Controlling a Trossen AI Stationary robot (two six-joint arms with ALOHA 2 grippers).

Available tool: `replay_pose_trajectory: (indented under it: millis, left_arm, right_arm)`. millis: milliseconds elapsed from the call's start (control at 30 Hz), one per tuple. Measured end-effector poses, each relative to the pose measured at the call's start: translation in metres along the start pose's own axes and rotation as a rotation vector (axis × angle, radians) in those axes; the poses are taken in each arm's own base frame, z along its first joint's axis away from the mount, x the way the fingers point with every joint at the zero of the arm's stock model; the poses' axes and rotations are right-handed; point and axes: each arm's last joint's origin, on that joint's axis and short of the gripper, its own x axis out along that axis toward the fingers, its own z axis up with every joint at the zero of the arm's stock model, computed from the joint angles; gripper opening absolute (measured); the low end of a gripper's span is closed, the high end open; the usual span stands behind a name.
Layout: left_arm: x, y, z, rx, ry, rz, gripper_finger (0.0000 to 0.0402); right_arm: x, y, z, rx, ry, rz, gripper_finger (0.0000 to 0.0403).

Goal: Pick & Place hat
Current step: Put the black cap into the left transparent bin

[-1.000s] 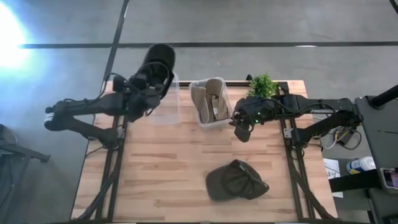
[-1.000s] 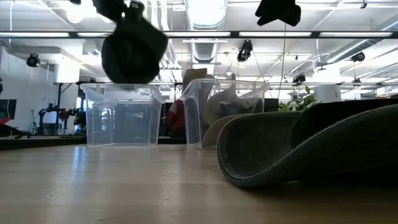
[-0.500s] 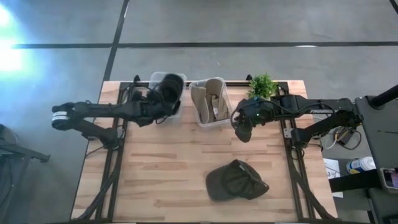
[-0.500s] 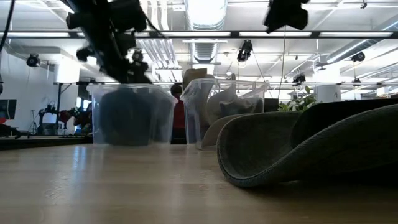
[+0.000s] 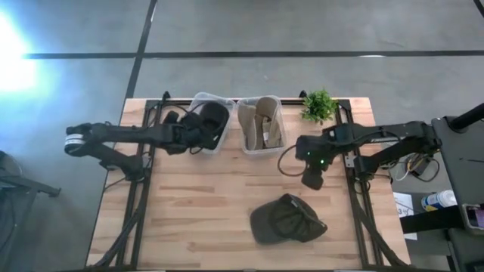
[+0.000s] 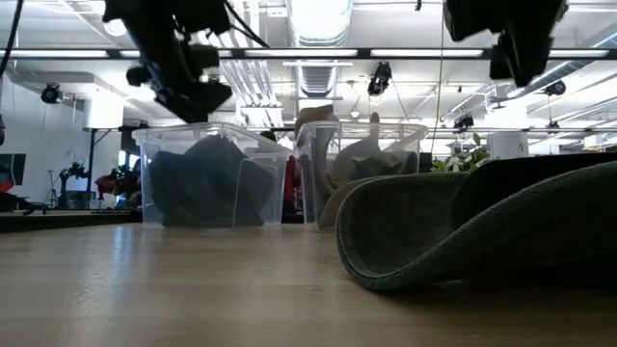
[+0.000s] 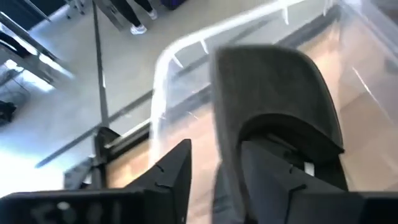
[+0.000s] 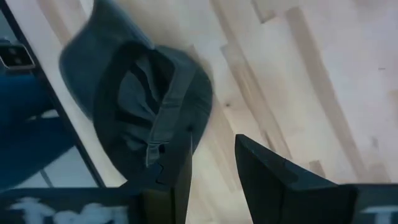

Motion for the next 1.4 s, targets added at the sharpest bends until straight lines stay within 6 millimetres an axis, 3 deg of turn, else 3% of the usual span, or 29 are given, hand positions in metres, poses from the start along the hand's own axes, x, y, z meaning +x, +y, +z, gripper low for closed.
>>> replay_pose_trajectory:
  millis: [200, 333, 567, 800, 1133, 1267, 1400]
  left_arm:
    - [-0.027, 0.021, 0.015, 0.039, -0.002, -0.011, 0.0173]
    - [-0.050, 0.034, 0.026, 0.052, -0.037, -0.065, 0.0181]
    - [-0.085, 0.048, 0.042, -0.040, -0.077, -0.256, 0.0181]
    - [-0.106, 0.048, 0.040, -0.053, -0.102, -0.364, 0.0181]
    - [-0.119, 0.046, 0.032, -0.032, -0.102, -0.455, 0.0181]
    - [-0.120, 0.047, 0.031, -0.027, -0.078, -0.485, 0.0181]
    - [-0.121, 0.048, 0.029, -0.014, -0.049, -0.514, 0.0181]
  right_arm:
    - [0.038, 0.003, -0.004, -0.084, -0.019, 0.046, 0.0142]
    - [0.060, 0.015, -0.001, -0.244, -0.085, 0.111, 0.0175]
    - [0.098, 0.030, 0.022, -0.408, -0.084, 0.076, 0.0216]
    - [0.133, 0.045, 0.052, -0.519, -0.020, 0.014, 0.0226]
    - [0.175, 0.060, 0.073, -0.519, 0.141, 0.185, 0.0203]
    - [0.183, 0.066, 0.081, -0.519, 0.151, 0.251, 0.0158]
    - [0.188, 0.075, 0.092, -0.530, 0.134, 0.289, 0.0087]
